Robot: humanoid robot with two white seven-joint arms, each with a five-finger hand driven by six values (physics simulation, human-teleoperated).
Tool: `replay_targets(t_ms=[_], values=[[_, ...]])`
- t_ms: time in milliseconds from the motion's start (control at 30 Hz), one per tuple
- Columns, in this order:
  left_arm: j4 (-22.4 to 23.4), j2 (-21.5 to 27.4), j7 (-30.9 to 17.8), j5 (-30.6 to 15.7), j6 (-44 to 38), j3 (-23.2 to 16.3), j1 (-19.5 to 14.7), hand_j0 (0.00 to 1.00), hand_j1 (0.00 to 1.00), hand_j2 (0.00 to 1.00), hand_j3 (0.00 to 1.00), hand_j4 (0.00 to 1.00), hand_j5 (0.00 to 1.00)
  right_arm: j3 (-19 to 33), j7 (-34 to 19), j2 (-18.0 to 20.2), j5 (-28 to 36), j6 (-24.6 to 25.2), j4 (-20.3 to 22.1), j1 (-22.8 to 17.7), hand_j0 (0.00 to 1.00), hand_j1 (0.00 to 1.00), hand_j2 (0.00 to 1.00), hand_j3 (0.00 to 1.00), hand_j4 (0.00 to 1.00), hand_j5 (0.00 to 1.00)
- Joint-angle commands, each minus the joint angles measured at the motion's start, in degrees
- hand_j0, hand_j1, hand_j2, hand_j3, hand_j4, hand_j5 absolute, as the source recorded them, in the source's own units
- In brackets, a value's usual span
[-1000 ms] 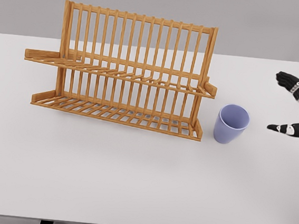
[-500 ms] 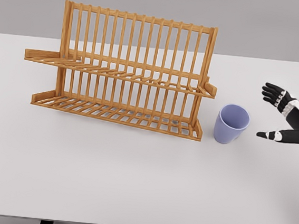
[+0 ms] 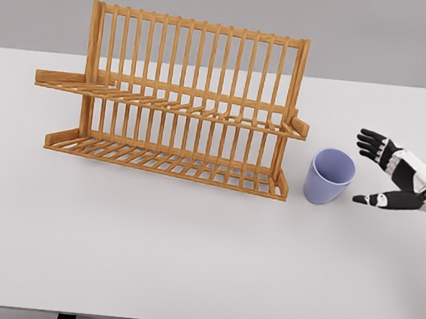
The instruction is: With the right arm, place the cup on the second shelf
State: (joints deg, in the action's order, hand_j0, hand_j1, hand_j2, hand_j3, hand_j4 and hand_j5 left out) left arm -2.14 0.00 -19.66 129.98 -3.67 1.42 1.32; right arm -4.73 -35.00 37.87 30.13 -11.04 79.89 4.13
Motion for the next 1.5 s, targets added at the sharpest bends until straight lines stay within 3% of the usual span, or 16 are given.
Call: replay_targets(t_ms=[0,1467], values=[[0.0,0.0,0.0,0.0,0.0,0.0,0.0,1.0,1.0,1.0,1.0,1.0,1.0,-1.1,0.0,0.0,0.4,0.1,0.0,0.0,1.0,1.0,1.0,1.0,1.0,1.0],[0.0,0.0,0.0,0.0,0.0,0.0,0.0,1.0,1.0,1.0,1.0,1.0,1.0,-5.6,0.0,-3.8,-0.1,0.1,-1.2,2.8,1.0,1.0,1.0,1.0,1.0,1.0]])
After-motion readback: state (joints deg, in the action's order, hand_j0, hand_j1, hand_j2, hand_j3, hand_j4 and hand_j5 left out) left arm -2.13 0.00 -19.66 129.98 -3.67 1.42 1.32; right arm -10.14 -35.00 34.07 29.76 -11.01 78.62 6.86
